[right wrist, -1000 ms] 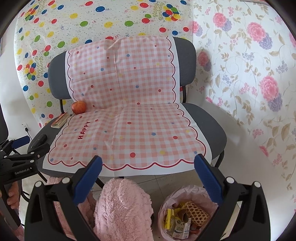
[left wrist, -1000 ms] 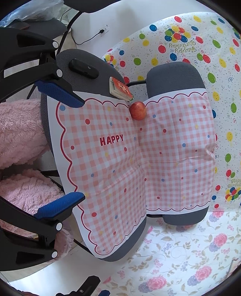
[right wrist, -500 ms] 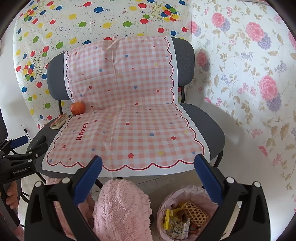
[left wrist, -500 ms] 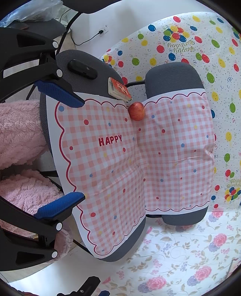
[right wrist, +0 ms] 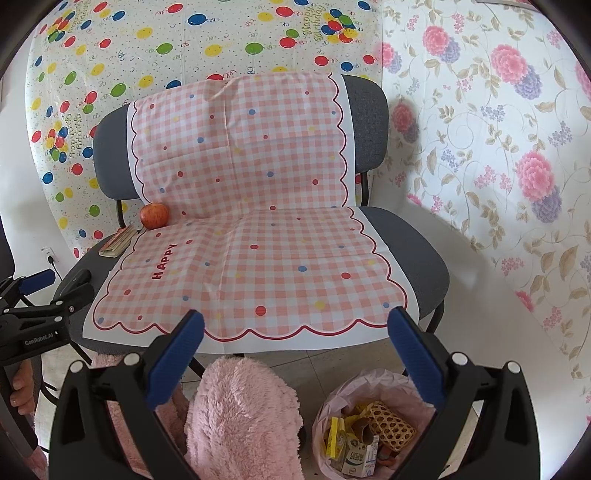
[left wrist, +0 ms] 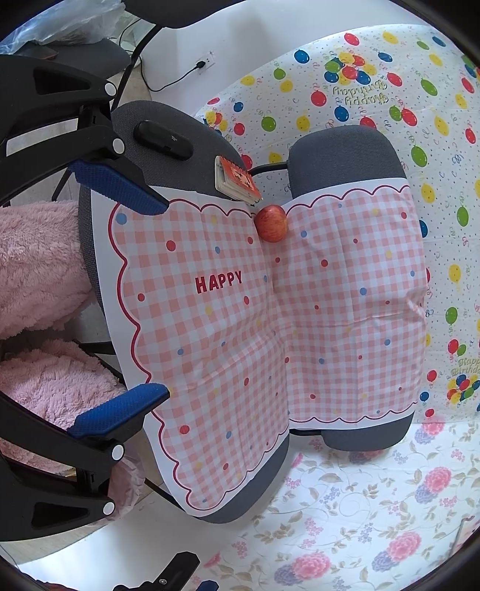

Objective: Collect trash

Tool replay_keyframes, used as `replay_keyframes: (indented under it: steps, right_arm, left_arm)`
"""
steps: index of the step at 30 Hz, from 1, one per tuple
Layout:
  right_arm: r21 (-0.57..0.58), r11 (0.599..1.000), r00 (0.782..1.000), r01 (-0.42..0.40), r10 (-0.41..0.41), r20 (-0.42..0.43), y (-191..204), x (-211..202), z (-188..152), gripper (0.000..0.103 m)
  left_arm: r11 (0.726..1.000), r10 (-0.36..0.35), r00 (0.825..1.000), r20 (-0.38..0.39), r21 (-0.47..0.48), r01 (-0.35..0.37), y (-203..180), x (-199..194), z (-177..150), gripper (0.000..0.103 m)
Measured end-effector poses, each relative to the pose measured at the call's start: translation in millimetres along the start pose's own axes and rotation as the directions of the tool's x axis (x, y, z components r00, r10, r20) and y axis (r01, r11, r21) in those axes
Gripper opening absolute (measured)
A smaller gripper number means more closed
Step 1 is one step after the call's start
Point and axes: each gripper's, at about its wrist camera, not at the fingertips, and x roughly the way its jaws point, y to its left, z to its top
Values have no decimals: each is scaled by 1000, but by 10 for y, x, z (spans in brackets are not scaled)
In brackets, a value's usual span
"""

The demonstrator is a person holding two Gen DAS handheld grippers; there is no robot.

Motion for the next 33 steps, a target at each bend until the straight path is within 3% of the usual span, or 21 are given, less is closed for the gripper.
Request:
replay_keyframes:
  steps: [24,33]
  right_arm:
    - [8,1000,1000,3,-3,-8,-44,26,3,97]
    - [23,1000,999,15,-14,-33,-132,276,23,97]
  left_arm:
    - [1000,-16,1000,-23,-4,16,69,97,5,92]
    - [1000,-29,1000,-6,5,29,24,244,10,92]
